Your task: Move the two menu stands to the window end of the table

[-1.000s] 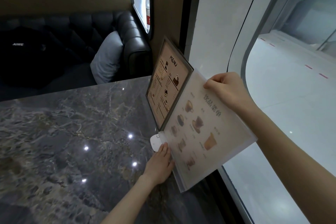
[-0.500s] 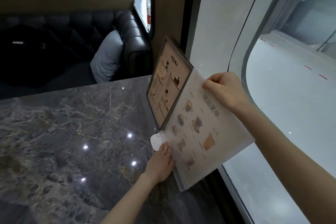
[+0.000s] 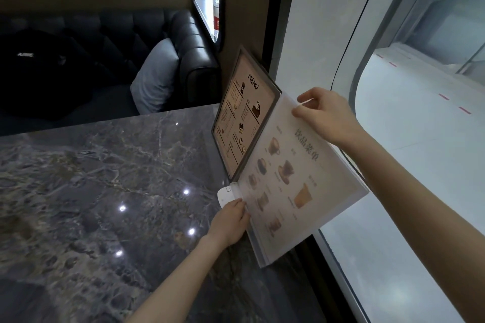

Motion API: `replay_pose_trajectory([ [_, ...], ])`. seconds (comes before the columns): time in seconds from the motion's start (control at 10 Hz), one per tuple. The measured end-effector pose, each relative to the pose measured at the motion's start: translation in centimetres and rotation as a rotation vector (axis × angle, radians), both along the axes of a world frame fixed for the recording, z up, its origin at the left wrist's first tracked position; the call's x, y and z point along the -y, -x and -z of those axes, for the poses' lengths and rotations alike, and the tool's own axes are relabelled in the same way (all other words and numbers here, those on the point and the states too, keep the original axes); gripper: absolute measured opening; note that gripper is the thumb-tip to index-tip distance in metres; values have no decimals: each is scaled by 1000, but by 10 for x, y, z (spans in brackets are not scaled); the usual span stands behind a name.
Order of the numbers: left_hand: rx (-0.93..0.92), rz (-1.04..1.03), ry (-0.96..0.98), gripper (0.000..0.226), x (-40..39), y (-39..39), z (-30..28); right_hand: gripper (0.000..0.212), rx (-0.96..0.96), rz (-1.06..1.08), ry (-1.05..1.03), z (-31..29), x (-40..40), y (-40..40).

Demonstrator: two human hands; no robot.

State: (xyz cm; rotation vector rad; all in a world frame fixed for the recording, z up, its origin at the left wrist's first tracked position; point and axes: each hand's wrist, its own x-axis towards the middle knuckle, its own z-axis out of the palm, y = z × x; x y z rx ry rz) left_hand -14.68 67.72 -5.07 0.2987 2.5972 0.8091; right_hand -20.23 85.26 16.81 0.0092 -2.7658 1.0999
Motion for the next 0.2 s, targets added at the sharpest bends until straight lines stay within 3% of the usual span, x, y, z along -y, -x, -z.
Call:
replay_pose_trajectory([
  [0.2, -27, -123, -15, 41, 9, 6, -11, 42, -88, -81, -264, -12, 11, 0],
])
